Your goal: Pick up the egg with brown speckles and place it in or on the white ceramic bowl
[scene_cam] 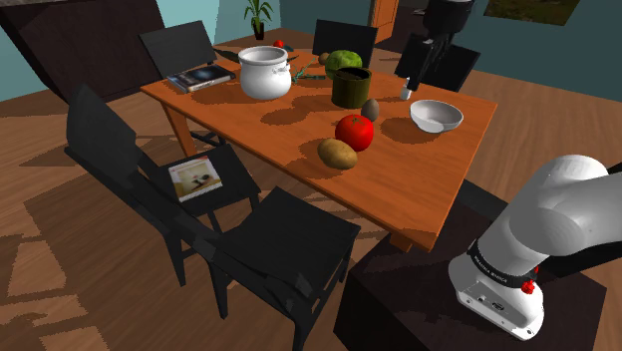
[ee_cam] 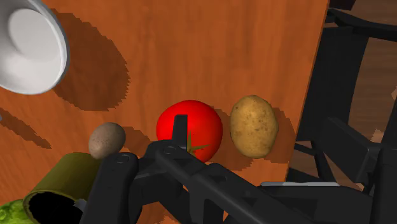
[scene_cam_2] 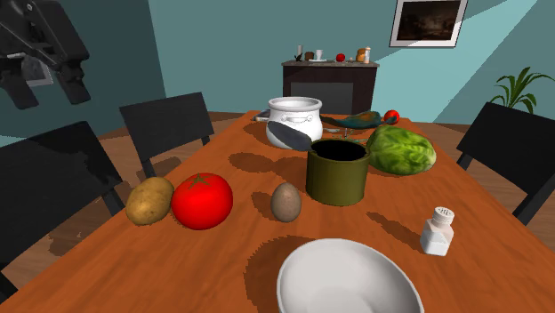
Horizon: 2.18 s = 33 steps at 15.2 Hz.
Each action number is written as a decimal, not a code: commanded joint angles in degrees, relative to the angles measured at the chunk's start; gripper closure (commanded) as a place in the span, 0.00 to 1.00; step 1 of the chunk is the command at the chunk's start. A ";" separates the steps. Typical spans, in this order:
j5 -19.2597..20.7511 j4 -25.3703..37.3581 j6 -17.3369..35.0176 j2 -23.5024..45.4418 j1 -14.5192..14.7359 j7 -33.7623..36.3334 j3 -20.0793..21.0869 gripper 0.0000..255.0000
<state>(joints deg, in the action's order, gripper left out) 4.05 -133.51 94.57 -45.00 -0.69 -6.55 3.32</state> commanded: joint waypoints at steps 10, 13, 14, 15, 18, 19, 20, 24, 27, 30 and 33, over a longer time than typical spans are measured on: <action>6.28 -1.62 13.74 11.98 -1.03 -12.26 -7.06 0.00; 7.83 -0.64 18.16 17.17 -1.33 -16.08 -9.18 0.00; 8.26 -0.14 19.58 19.01 -1.41 -17.34 -9.86 0.00; 8.65 0.44 20.98 20.89 -1.49 -18.60 -10.51 0.00; 9.50 2.66 24.95 26.76 -1.67 -22.35 -12.34 0.00; 9.67 3.56 26.20 28.79 -1.74 -23.61 -12.90 0.00; 9.79 4.53 27.40 30.85 -1.80 -24.87 -13.44 0.00; 9.67 9.20 31.69 39.32 -2.13 -30.00 -15.21 0.00; 9.04 13.49 34.30 45.86 -2.62 -33.90 -16.06 0.00; 8.11 18.48 36.33 52.51 -3.35 -37.76 -16.45 0.00; 7.86 18.98 37.92 54.52 -3.75 -38.44 -16.50 0.00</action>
<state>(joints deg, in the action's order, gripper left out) 11.93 -114.43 131.79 8.98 -4.33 -44.73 -13.13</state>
